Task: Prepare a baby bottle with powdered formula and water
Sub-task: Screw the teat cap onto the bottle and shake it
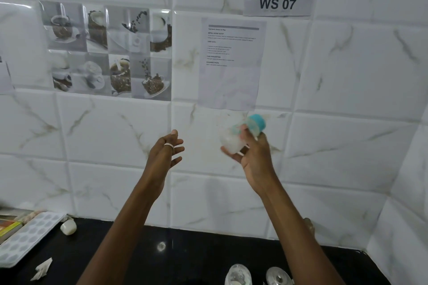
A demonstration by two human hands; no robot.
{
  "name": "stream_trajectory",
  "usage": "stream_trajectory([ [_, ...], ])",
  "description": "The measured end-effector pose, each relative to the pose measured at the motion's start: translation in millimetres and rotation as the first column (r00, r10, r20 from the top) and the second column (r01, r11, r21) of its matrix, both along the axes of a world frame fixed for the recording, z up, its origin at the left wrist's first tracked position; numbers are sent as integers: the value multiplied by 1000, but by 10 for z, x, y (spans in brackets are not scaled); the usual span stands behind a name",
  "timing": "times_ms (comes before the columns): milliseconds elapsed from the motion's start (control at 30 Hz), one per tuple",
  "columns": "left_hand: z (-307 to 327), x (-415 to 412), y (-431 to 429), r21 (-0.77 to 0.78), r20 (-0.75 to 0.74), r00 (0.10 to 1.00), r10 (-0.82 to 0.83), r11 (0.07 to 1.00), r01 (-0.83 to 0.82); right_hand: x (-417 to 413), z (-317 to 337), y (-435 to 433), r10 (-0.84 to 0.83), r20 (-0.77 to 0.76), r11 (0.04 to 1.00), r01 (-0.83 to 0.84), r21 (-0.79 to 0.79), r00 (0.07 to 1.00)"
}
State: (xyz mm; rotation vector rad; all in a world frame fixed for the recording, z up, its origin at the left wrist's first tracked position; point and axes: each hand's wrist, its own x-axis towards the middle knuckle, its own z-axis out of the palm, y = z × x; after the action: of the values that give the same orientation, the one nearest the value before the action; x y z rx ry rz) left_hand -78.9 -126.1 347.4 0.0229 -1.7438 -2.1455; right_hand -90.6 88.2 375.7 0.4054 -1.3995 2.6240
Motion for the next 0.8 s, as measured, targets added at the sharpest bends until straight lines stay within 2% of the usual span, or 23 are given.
stream_trajectory([
  [33, -6, 5, -19, 2, 4, 1000, 5, 1000, -5, -12, 13, 9, -31, -5, 999, 31, -22, 1000],
  [67, -9, 6, -33, 4, 10, 1000, 9, 1000, -9, -15, 1, -9, -34, -14, 999, 34, 24, 999],
  [167, -22, -9, -34, 9, 23, 1000, 8, 1000, -8, 85, -52, -80, 120, -5, 939, -111, 325, 993],
  [200, -24, -15, -30, 7, 24, 1000, 4, 1000, -4, 91, -37, -70, 142, -12, 933, -130, 336, 990],
  [233, -27, -15, -27, 3, 23, 1000, 0, 1000, 0, 73, 4, -42, 127, -21, 954, -116, 278, 992],
  [333, -24, 5, -40, -2, 19, 1000, 7, 1000, -7, 14, 149, 24, 13, -22, 1000, -14, -28, 1000],
  [367, -20, 9, -44, 1, 18, 1000, 13, 1000, -13, 15, 158, 19, 1, -21, 1000, -1, -30, 1000],
  [400, -16, 8, -44, 5, 19, 1000, 17, 1000, -17, 42, 147, -10, 16, -20, 999, -15, 33, 1000],
  [467, -14, -2, -27, 6, 26, 1000, 13, 1000, -13, 124, 92, -64, 117, -13, 961, -110, 255, 993],
  [500, -12, -1, -10, 4, 28, 1000, 7, 1000, -7, 144, 72, -64, 145, -19, 945, -133, 298, 989],
  [533, -4, -1, 3, 1, 28, 1000, -1, 1000, 1, 126, 68, -44, 141, -28, 956, -129, 264, 990],
  [633, 15, 15, 14, -9, 15, 1000, -3, 1000, 3, 56, 126, 33, 24, -11, 1000, -24, -16, 1000],
  [667, 20, 18, 4, -8, 12, 1000, 1, 1000, -1, 50, 123, 25, -1, -15, 1000, 1, -19, 1000],
  [700, 25, 19, 1, -8, 12, 1000, 4, 1000, -4, 69, 103, -5, 3, -21, 1000, -3, 29, 1000],
  [800, 12, -6, 16, -1, 22, 1000, -4, 1000, 4, 197, 18, -94, 137, -28, 943, -122, 308, 990],
])
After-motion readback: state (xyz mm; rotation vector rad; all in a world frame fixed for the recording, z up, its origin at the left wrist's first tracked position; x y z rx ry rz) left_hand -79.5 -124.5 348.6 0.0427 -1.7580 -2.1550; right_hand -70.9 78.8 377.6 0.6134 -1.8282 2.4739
